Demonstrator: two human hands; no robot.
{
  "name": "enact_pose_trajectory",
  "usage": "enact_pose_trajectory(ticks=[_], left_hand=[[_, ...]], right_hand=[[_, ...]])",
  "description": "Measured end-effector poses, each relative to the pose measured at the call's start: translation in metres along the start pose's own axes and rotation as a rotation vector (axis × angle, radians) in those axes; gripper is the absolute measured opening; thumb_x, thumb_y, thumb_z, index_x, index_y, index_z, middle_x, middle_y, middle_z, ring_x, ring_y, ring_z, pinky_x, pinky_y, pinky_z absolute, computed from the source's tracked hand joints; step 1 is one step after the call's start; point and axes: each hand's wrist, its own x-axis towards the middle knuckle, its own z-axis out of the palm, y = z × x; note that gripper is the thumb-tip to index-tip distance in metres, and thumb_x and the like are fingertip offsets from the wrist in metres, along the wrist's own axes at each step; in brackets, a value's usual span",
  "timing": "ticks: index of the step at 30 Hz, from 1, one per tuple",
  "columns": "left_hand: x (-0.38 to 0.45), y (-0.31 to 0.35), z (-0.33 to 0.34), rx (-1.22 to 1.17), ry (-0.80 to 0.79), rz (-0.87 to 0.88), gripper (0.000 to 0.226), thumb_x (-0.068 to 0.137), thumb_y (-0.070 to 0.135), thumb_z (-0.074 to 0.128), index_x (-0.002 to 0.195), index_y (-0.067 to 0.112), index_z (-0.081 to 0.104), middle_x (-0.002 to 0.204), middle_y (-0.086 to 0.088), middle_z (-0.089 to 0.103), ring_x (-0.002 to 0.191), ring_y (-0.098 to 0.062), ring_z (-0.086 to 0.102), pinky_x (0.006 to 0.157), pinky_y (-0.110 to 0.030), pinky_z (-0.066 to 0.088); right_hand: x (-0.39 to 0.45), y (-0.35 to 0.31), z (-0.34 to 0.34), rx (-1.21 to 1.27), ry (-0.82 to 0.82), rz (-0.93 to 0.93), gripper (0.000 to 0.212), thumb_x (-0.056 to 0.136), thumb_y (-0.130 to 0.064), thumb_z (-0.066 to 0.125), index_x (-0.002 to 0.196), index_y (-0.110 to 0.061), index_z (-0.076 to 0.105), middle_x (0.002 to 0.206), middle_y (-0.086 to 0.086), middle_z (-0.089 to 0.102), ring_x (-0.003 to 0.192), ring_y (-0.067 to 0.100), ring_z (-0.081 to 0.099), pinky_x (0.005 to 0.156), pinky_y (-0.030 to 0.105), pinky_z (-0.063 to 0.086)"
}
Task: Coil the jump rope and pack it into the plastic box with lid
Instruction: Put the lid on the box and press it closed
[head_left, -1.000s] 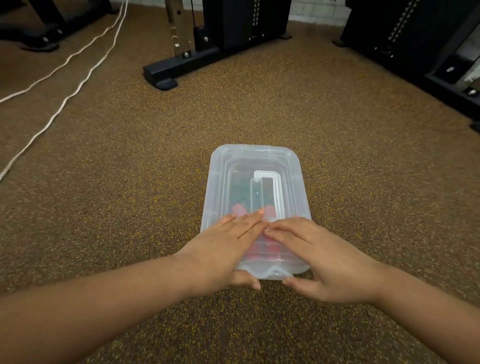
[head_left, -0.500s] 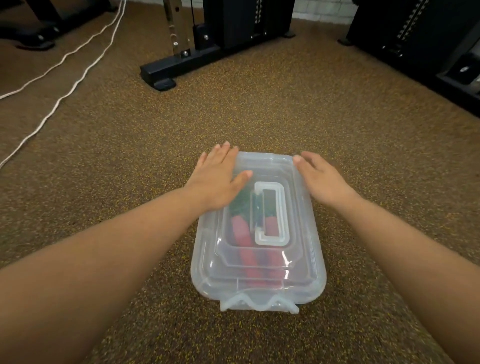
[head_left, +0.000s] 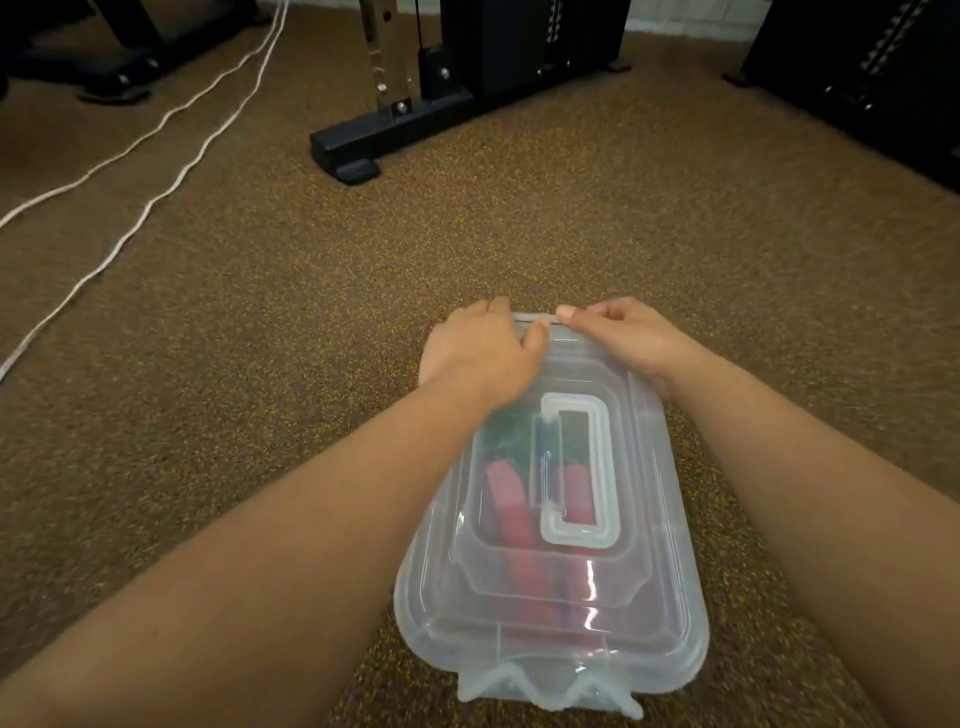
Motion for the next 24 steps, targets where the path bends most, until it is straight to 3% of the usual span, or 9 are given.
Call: enact_pose_trajectory(ticks=[3, 5, 9, 12, 17, 21, 24], left_hand=[[0.001, -0.002, -0.003, -0.038, -0.036, 0.013, 0.072, 0.087, 0.061, 0.037, 0.146, 0.019, 0.032, 0.147, -0.004, 0.043, 0.133, -0.026, 0.041, 0.102, -0.038, 0.036], [0.002, -0.005, -0.004, -0.103, -0.040, 0.003, 0.071, 0.084, 0.063, 0.043, 0.142, 0.023, 0.038, 0.144, -0.001, 0.047, 0.131, -0.022, 0.043, 0.101, -0.036, 0.037], [0.002, -0.008, -0.005, -0.235, -0.029, -0.039, 0.064, 0.082, 0.063, 0.052, 0.133, 0.026, 0.048, 0.135, 0.001, 0.052, 0.125, -0.018, 0.048, 0.097, -0.033, 0.039], [0.002, -0.007, -0.004, -0.240, -0.024, -0.034, 0.061, 0.082, 0.061, 0.053, 0.131, 0.024, 0.049, 0.133, 0.000, 0.052, 0.123, -0.019, 0.049, 0.096, -0.034, 0.040], [0.002, -0.005, -0.003, -0.240, -0.020, -0.036, 0.058, 0.083, 0.059, 0.054, 0.128, 0.023, 0.051, 0.130, -0.001, 0.053, 0.120, -0.020, 0.050, 0.097, -0.037, 0.042], [-0.005, -0.002, -0.002, -0.197, 0.048, -0.023, 0.048, 0.087, 0.057, 0.051, 0.120, 0.023, 0.056, 0.127, 0.001, 0.054, 0.111, -0.023, 0.056, 0.088, -0.035, 0.042], [-0.006, -0.001, -0.003, -0.139, 0.062, 0.005, 0.059, 0.090, 0.057, 0.044, 0.135, 0.020, 0.046, 0.134, -0.003, 0.052, 0.120, -0.027, 0.053, 0.094, -0.039, 0.041]], right_hand=[[-0.003, 0.007, -0.002, 0.096, -0.089, -0.129, 0.086, 0.055, -0.049, 0.084, 0.126, -0.023, 0.045, 0.108, 0.002, 0.061, 0.102, 0.017, 0.062, 0.090, 0.035, 0.049], [-0.004, 0.008, -0.004, 0.141, -0.198, -0.131, 0.087, 0.053, -0.036, 0.084, 0.130, -0.017, 0.048, 0.106, 0.001, 0.063, 0.099, 0.016, 0.064, 0.093, 0.034, 0.050], [-0.004, 0.006, -0.005, 0.103, -0.224, -0.179, 0.055, 0.061, -0.028, 0.082, 0.112, -0.020, 0.063, 0.101, 0.004, 0.066, 0.085, 0.014, 0.063, 0.087, 0.032, 0.051], [-0.005, 0.004, -0.005, 0.052, -0.188, -0.230, 0.033, 0.073, -0.020, 0.078, 0.102, -0.023, 0.064, 0.092, 0.001, 0.064, 0.077, 0.009, 0.060, 0.077, 0.024, 0.050], [-0.006, 0.004, -0.006, 0.013, -0.157, -0.271, 0.031, 0.073, -0.023, 0.078, 0.101, -0.024, 0.065, 0.089, -0.003, 0.066, 0.073, 0.005, 0.061, 0.070, 0.019, 0.049], [-0.007, 0.008, -0.002, -0.001, -0.082, -0.324, 0.022, 0.072, -0.025, 0.079, 0.092, -0.026, 0.069, 0.087, -0.003, 0.070, 0.079, 0.010, 0.063, 0.079, 0.030, 0.052], [-0.011, 0.006, -0.001, -0.086, -0.022, -0.332, 0.031, 0.073, -0.035, 0.078, 0.101, -0.027, 0.069, 0.092, -0.008, 0.069, 0.087, 0.009, 0.061, 0.080, 0.025, 0.049]])
